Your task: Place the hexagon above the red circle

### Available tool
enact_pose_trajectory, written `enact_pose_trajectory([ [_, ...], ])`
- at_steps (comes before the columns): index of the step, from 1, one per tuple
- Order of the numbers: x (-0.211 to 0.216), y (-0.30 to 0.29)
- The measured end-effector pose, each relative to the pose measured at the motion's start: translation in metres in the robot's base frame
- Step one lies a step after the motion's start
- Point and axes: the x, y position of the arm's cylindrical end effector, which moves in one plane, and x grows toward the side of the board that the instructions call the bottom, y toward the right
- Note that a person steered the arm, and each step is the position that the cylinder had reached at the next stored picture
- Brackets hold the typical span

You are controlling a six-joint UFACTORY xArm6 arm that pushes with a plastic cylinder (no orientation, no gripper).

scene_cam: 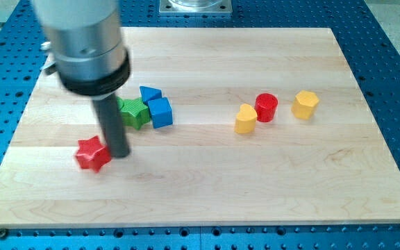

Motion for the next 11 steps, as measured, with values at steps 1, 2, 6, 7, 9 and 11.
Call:
enact_pose_trajectory([
  [1,0.001,-0.064],
  [2,0.001,-0.121],
  [6,-0.067,0.344],
  [7,-0.112,0.348],
  [9,-0.154,0.360],
  [11,-0.128,0.241],
])
